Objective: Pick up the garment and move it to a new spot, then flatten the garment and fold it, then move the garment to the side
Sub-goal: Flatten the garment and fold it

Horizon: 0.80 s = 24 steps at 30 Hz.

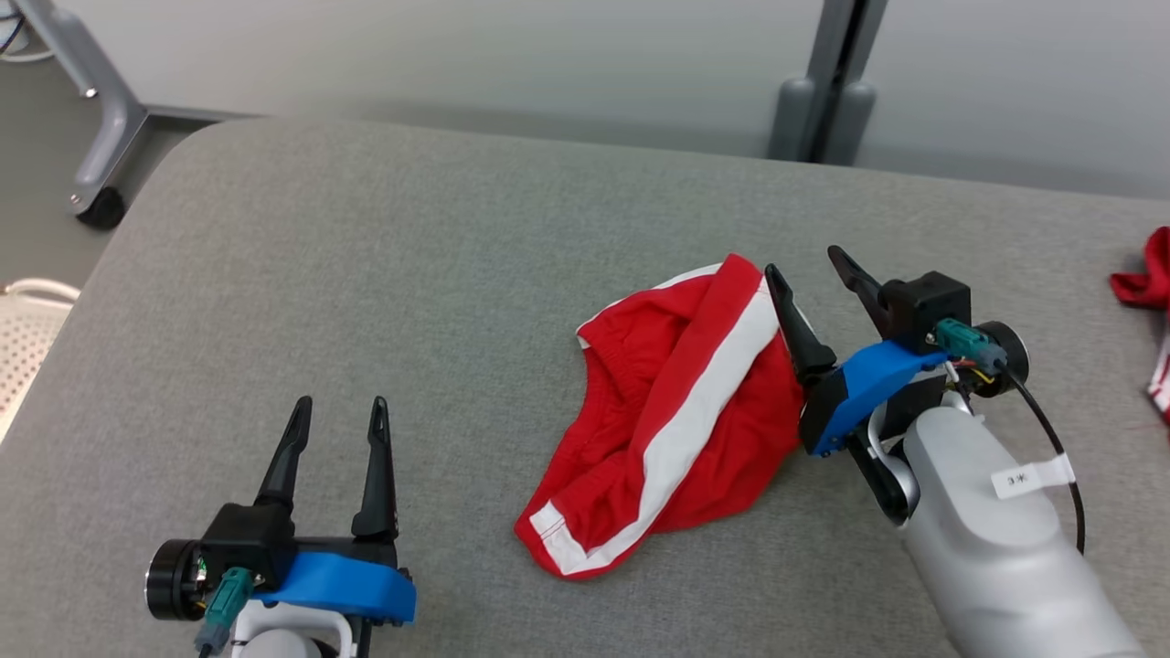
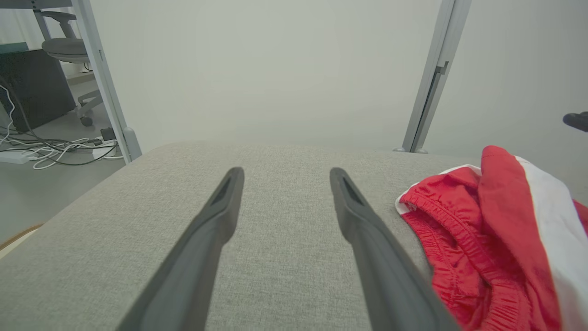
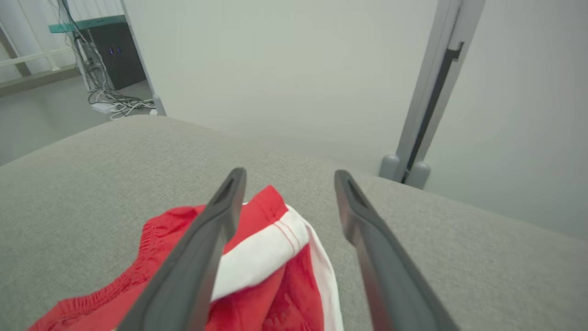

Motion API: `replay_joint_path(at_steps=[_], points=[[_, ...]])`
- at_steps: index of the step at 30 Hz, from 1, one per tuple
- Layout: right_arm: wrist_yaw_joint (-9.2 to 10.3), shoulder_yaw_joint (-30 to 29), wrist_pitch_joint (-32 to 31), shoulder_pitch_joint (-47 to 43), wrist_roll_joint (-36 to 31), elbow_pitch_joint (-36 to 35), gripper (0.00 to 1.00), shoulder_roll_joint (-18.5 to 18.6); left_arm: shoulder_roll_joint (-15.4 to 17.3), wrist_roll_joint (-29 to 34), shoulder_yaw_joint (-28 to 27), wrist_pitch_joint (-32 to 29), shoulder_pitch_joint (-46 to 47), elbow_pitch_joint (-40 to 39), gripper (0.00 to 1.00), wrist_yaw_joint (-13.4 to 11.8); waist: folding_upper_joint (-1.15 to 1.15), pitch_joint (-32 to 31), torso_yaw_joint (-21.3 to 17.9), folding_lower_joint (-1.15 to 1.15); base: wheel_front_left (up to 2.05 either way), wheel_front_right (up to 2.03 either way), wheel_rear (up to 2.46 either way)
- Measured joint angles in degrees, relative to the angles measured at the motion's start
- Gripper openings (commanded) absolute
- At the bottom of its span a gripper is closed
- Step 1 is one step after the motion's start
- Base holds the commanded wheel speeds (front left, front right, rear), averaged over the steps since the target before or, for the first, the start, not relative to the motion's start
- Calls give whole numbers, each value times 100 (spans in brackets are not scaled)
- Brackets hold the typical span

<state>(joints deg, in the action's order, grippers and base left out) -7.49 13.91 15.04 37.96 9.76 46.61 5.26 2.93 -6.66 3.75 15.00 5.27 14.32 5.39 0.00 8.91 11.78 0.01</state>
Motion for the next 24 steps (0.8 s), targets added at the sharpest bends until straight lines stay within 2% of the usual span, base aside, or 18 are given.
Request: replay_joint_path(at_steps=[9, 17, 18, 19, 24], points=[[0, 237, -11, 779, 234, 1516, 100, -22, -2, -133, 123, 0, 201, -26, 100, -89, 0, 419, 359, 1, 0, 0, 0], [0, 528, -87, 892, 700, 2242, 100, -157, -2, -197, 258, 0, 305, -5, 100, -137, 0, 500, 481, 0, 0, 0, 0], [0, 583, -85, 891, 740, 2269, 95, -160, -2, -202, 274, 0, 316, -4, 100, -140, 0, 503, 484, 0, 0, 0, 0], [0, 611, -78, 892, 794, 2250, 0, -165, -2, -214, 283, 0, 317, 0, 100, -147, 0, 502, 484, 0, 0, 0, 0], [0, 764, -31, 894, 1009, 2247, 0, -166, -3, -243, 297, 0, 316, 23, 100, -185, 0, 467, 435, 0, 0, 0, 0]])
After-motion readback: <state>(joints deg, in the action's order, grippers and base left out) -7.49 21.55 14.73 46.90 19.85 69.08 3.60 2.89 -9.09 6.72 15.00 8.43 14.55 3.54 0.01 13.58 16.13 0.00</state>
